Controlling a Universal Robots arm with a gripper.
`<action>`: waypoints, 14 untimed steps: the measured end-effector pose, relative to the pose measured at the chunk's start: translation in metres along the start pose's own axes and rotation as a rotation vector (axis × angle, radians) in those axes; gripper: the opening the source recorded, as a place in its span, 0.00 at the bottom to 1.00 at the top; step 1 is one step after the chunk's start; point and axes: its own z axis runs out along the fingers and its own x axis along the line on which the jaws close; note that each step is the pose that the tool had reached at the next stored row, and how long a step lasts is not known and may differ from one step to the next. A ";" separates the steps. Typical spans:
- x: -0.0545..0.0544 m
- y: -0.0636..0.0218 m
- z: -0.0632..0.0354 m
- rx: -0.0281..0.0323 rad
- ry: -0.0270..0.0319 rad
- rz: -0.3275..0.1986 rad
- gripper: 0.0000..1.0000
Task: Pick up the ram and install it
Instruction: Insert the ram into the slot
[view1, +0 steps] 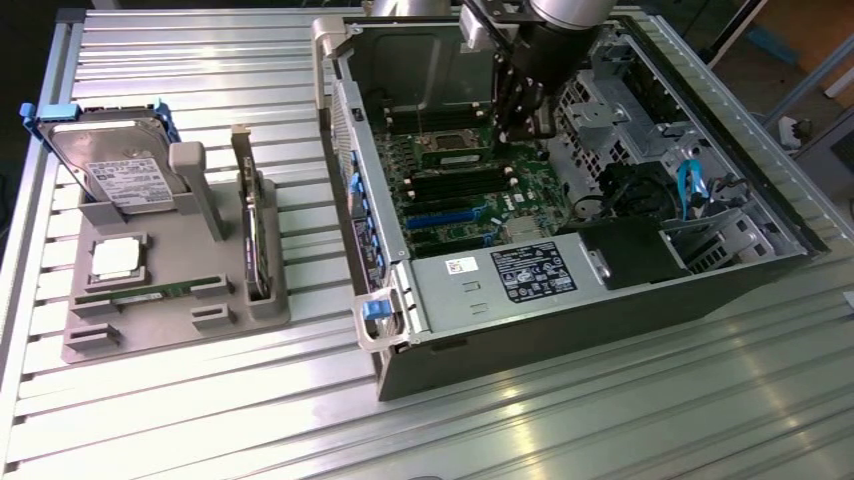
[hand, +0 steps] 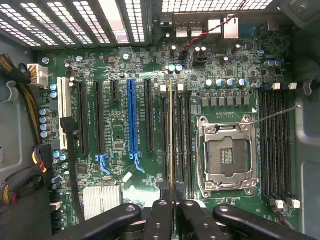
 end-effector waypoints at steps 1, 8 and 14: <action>0.000 0.0000 0.0001 -0.0001 0.0002 0.000 0.12; 0.000 -0.0002 0.0104 0.0000 -0.0001 0.000 0.12; 0.000 -0.0005 0.0239 0.0000 0.0000 0.000 0.12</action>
